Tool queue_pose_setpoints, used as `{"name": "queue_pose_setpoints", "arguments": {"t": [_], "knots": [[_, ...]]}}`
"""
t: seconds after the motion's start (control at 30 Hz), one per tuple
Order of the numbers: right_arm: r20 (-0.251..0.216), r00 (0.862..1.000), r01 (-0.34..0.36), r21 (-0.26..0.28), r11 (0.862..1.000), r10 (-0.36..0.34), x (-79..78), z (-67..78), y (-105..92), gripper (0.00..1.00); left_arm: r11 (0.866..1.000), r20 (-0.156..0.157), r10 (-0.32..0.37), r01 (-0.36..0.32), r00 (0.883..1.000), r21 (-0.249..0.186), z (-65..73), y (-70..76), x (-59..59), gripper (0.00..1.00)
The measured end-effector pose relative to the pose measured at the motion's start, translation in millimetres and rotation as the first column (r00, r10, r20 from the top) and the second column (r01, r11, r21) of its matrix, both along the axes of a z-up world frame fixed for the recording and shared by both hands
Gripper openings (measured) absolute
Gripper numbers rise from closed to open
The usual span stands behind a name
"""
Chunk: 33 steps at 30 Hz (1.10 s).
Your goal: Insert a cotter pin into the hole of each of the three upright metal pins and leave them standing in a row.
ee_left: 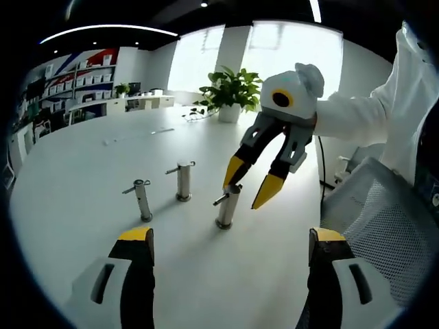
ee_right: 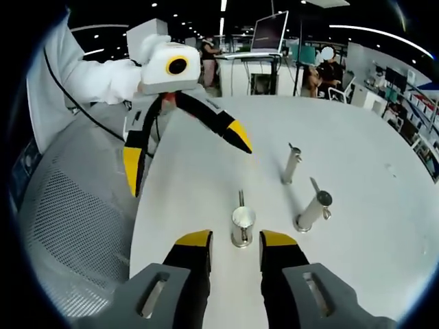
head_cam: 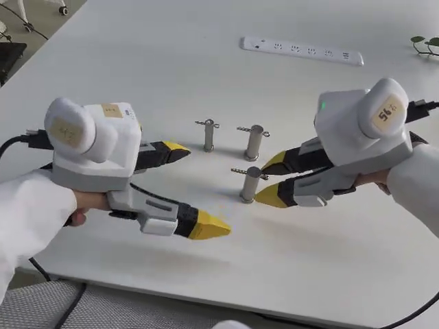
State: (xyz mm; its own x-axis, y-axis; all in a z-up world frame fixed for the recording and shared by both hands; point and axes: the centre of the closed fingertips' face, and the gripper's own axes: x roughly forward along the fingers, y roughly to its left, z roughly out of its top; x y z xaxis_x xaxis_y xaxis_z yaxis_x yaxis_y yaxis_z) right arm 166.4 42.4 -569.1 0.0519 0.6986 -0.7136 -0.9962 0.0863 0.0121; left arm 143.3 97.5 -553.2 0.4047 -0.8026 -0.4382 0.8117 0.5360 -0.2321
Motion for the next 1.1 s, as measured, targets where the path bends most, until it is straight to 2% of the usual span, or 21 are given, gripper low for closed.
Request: {"name": "queue_pose_setpoints", "arguments": {"t": [0.17, 0.3, 0.4, 0.5, 0.63, 0.8, 0.93, 1.1], "knots": [[-0.002, 1.000, -0.001, 0.005, 1.000, 0.001, 0.9, -1.3, 7.5, 0.24, 1.000, -0.016, -0.005, 0.006, 1.000, 0.021, -8.7, 2.2, -11.7, 0.99], [0.002, 1.000, -0.011, -0.003, 1.000, 0.011, 1.6, -3.4, 12.0, 0.24, 1.000, -0.042, -0.020, 0.020, 0.999, 0.003, -8.2, -2.0, -19.7, 0.99], [0.001, 1.000, -0.017, -0.005, 1.000, 0.017, 2.0, -4.6, 14.3, 0.24, 0.999, -0.049, -0.040, 0.041, 0.998, 0.013, -9.4, -3.1, -24.2, 0.99], [-0.004, 1.000, -0.018, -0.003, 1.000, 0.018, 4.2, -6.5, 16.1, 0.21, 0.999, -0.053, -0.046, 0.047, 0.998, 0.025, -11.0, -2.9, -26.2, 0.99], [0.007, 1.000, -0.015, -0.012, 1.000, 0.015, 9.5, -9.6, 15.5, 0.09, 0.998, -0.059, -0.049, 0.051, 0.997, 0.022, -11.4, -3.3, -28.3, 0.99], [0.004, 0.999, -0.039, -0.013, 0.999, 0.039, 11.6, -11.4, 14.9, 0.09, 0.999, -0.069, -0.045, 0.047, 0.997, 0.019, -11.9, -3.7, -30.2, 0.99], [0.012, 0.999, -0.044, -0.009, 0.999, 0.044, 11.8, -10.7, 14.2, 0.08, 0.999, -0.078, -0.038, 0.037, 0.996, -0.011, -8.9, -6.3, -30.6, 0.99], [0.014, 0.999, -0.040, 0.001, 0.999, 0.040, 18.6, -6.2, 2.3, 0.08, 0.999, -0.081, -0.040, 0.039, 0.996, -0.012, -6.3, -6.2, -30.8, 0.99]]}}
